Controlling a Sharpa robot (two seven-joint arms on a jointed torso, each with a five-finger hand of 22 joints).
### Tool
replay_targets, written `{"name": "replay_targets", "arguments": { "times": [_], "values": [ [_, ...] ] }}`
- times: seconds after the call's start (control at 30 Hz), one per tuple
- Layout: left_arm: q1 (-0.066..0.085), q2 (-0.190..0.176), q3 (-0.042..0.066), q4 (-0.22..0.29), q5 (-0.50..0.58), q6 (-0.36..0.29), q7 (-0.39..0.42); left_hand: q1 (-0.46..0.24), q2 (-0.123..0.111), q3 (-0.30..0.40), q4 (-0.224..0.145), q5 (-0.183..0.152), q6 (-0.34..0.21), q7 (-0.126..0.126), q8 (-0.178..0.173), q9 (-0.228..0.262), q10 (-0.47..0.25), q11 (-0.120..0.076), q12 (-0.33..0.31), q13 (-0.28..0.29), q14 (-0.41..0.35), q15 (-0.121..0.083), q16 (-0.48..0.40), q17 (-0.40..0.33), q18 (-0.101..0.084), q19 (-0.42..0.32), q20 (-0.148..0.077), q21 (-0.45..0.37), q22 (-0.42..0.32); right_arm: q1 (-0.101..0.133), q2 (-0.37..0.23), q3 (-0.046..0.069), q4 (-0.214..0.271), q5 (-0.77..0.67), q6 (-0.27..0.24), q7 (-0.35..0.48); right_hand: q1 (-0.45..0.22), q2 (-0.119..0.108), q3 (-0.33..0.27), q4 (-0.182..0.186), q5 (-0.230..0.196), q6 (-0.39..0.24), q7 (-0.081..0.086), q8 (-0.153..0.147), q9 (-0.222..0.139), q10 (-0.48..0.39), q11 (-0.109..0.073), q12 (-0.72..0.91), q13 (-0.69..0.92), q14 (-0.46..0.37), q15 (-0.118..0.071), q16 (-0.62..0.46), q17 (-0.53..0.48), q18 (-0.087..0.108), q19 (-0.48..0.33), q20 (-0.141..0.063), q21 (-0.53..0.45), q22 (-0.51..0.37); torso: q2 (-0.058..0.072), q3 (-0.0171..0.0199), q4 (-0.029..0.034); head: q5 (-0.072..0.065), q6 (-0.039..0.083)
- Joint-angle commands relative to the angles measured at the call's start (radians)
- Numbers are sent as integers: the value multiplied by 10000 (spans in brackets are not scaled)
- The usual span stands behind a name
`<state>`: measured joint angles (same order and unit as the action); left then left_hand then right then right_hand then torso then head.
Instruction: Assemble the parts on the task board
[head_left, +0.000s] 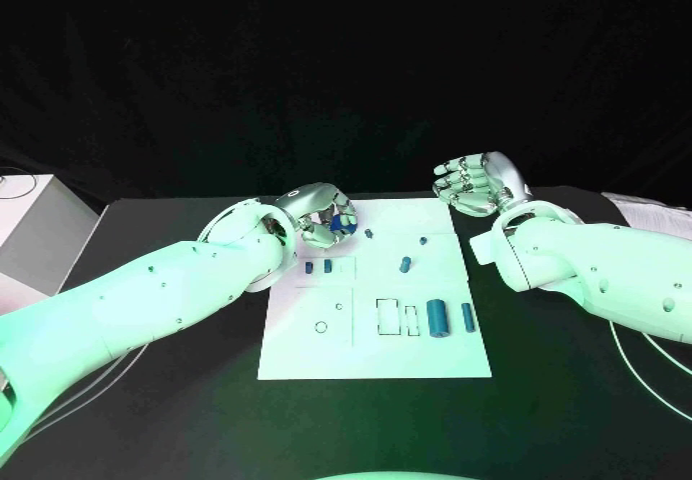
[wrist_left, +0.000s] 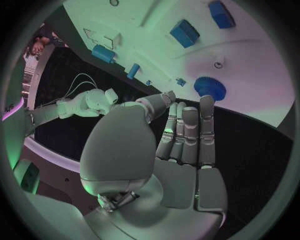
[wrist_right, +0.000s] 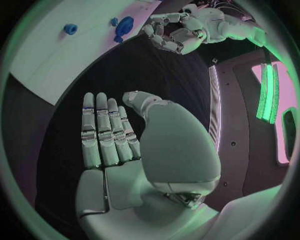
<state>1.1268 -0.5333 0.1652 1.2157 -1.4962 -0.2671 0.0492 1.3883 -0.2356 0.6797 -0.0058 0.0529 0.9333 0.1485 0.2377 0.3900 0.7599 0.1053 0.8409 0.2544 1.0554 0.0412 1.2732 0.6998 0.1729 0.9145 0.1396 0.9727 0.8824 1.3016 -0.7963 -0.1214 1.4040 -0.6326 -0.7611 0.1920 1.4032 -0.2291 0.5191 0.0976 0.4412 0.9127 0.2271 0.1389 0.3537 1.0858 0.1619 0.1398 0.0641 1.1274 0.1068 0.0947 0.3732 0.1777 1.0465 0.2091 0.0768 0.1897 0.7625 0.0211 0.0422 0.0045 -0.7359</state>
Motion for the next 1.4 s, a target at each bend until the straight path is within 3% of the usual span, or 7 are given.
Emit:
{"name": "replay_targets", "arguments": {
  "times": [0.03, 0.23, 0.47, 0.7, 0.9, 1.13, 1.4],
  "values": [
    [87, 256, -90, -282, -621, 453, 177, 97, -83, -124, -10, -18, 7, -51, -6, -5, -62, -22, -181, -100, -192, -27, -64, -143, 111, -116, -10, -81, 14, -4, 41, 3, 10, -268, 212, -12, 133, -4, 7, -58, -34, 79, -17, 59, 12, 23, -21, -34, -9, 93, 2, -30, -15, 44, 91, 7, 55, -12, 9, 0, -3, -7, 51],
    [282, 847, -392, -1012, -1184, 816, 155, 440, -35, -177, -268, -18, -159, -125, -184, -60, -326, -77, -811, -490, -830, -205, -202, -778, 120, -300, -140, 10, 159, -2, 101, 4, 15, -282, 243, -39, 131, 5, 6, -66, -42, 93, -20, 63, 13, 36, -24, -32, -8, 106, -2, -28, -18, 42, 102, 1, 62, -13, 23, -7, -2, 4, 92],
    [516, 1403, -658, -1670, -1615, 854, 228, 521, -13, -207, -406, -13, -161, -187, -265, -82, -425, -130, -1227, -773, -800, -276, 14, -781, 109, -407, -207, 204, 361, 0, 162, 5, 27, -286, 255, -65, 120, 8, 3, -64, -46, 99, -18, 63, 14, 42, -24, -31, -9, 113, -2, -27, -20, 40, 106, 0, 65, -13, 38, -10, -17, -5, 122],
    [645, 1657, -733, -1990, -1774, 565, 268, 549, 12, -204, -445, -13, -205, -213, -314, -98, -453, -144, -1319, -842, -747, -294, 115, -734, 111, -423, -224, 269, 422, 4, 190, 5, 47, -286, 260, -75, 95, 19, -3, -54, -49, 106, -17, 63, 13, 51, -23, -32, -10, 123, -1, -26, -24, 37, 113, -2, 70, -16, 35, -7, -28, -24, 137],
    [709, 1745, -759, -2118, -2091, 1069, -27, 775, 130, -2, -710, -6, -56, -214, -317, -99, -177, -160, -1328, -926, -497, -336, 468, -414, 113, -439, -294, 649, 732, 7, 193, 6, 55, -277, 265, -77, 70, 29, -6, -43, -49, 110, -16, 61, 12, 55, -22, -34, -11, 129, -1, -27, -28, 34, 116, -2, 73, -19, 24, -10, -2, -56, 95],
    [734, 1712, -788, -2133, -2282, 1729, -274, 709, 161, 142, -846, -10, 98, -246, -316, -100, -38, -206, -1384, -1008, -265, -366, 795, -107, 107, -564, -321, 968, 1018, 10, 189, 6, 57, -256, 277, -72, 53, 32, -10, -36, -49, 111, -16, 59, 11, 56, -21, -36, -11, 132, 0, -28, -30, 32, 117, -2, 73, -21, 8, -23, 4, -82, 60],
    [734, 1532, -793, -1857, -2159, 1525, -163, 456, 181, 77, -752, -13, 88, -238, -360, -106, 53, -198, -1400, -1042, -95, -350, 1017, 107, 97, -593, -293, 1004, 1084, 10, 177, 6, 52, -235, 278, -52, 30, 34, -15, -25, -48, 113, -15, 57, 10, 58, -21, -38, -12, 136, 1, -29, -33, 30, 118, -2, 74, -24, 15, -38, 7, -101, 54]
  ]
}}
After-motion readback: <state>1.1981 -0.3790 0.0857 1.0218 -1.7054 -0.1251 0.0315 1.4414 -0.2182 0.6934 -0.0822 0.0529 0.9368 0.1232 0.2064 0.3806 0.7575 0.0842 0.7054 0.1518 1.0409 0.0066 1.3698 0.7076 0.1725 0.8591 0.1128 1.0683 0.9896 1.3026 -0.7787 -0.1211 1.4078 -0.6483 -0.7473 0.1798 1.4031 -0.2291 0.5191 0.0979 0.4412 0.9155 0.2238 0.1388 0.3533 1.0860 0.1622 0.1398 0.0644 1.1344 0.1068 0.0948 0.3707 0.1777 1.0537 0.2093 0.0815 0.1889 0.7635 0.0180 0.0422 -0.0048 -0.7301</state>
